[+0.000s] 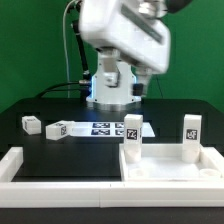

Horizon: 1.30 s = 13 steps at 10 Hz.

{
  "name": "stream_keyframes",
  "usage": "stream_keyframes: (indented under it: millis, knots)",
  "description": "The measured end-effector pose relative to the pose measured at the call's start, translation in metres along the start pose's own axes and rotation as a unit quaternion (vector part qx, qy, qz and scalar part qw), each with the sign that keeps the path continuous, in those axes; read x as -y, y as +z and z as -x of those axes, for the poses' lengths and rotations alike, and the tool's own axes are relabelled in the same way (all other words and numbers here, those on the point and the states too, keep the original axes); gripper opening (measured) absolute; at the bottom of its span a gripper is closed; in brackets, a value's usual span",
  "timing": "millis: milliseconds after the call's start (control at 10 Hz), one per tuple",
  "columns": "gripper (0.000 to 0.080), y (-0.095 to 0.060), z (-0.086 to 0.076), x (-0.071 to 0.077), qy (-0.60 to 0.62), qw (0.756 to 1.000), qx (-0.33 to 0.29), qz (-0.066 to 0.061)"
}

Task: Assemble square table

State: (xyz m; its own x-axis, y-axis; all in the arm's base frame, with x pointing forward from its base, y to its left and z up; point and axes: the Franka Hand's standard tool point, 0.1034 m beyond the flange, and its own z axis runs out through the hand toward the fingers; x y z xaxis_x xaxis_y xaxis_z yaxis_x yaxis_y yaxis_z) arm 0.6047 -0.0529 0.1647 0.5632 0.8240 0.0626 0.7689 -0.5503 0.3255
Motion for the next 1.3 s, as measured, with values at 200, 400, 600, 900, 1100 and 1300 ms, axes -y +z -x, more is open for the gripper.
stream_keyframes:
  millis: [200, 400, 600, 900, 1100, 1300]
  knots:
    - [0.0648, -0.002, 0.040, -0.022, 0.016, 1.000, 0.008, 0.003]
    - [0.0648, -0.001, 0.035, -0.018, 0.014, 1.000, 0.007, 0.001]
    - [0.0648, 0.000, 0.036, -0.018, 0.015, 1.000, 0.008, 0.001]
    - [0.0648, -0.002, 0.075, -0.006, 0.045, 0.999, 0.012, -0.007]
    - [0.0648, 0.009, 0.146, 0.011, 0.113, 0.992, 0.025, -0.043]
    - [0.0648, 0.014, 0.164, 0.015, 0.172, 0.982, 0.034, -0.068]
